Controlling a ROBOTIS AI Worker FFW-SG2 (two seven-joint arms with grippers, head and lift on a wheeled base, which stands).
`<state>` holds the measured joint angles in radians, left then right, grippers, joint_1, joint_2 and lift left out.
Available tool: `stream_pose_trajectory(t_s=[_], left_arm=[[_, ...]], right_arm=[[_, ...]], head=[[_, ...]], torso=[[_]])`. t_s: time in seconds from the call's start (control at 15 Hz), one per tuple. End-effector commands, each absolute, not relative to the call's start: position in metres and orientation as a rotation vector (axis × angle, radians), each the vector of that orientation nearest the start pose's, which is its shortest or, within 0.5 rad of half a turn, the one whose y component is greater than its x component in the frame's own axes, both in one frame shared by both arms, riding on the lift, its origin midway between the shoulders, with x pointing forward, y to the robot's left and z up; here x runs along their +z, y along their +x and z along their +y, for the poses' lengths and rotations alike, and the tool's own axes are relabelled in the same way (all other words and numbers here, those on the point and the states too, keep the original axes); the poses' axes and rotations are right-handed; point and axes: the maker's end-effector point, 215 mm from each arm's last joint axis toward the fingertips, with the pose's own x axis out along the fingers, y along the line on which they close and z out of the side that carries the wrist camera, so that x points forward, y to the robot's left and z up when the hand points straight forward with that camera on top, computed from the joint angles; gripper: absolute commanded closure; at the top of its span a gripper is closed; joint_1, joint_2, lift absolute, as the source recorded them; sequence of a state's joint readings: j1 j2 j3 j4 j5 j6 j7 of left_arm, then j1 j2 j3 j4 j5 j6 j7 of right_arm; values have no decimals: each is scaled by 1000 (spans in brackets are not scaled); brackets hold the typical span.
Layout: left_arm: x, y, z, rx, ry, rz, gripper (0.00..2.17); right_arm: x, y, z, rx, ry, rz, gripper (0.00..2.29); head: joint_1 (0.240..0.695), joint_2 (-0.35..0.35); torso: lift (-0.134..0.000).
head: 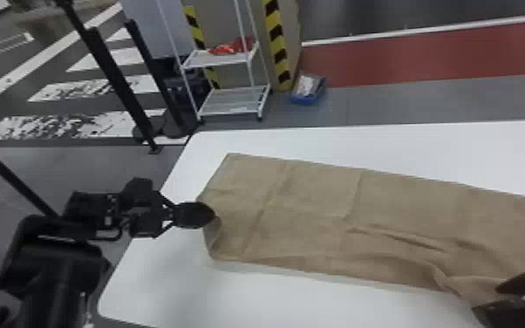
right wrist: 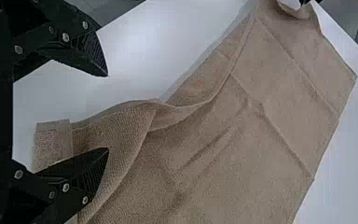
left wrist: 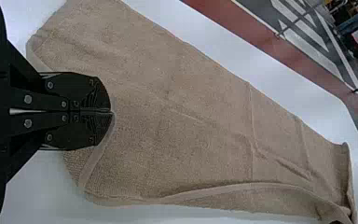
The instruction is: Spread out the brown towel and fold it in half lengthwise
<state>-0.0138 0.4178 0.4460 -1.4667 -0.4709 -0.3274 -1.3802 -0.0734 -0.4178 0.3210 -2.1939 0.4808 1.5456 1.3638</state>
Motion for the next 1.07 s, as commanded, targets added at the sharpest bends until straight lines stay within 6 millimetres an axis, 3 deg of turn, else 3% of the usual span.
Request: stream_pose_trajectory(t_s=[0.0,0.27,0.4,0.87,1.0], left_arm=[[-400,459,395,-957,861,446,1409],[-403,460,397,-955,856,447,1409],[-403,461,397,-954,855,446,1409],[-407,460,396,-963,856,443,1409],[-409,460,396,-964,853,445,1409]], right_arm=[[-401,367,-164,845,-95,1098,380],[-404,357,-191,792,-84,1109,380],[-409,354,-192,789,-78,1120,380],[-435,344,-173,817,-67,1187,383],[-438,345,-171,817,-81,1193,502]], head=[[695,327],[695,299],[695,284],[695,290],[695,300]], torso=[[-124],[-124],[-124],[-124],[-124]])
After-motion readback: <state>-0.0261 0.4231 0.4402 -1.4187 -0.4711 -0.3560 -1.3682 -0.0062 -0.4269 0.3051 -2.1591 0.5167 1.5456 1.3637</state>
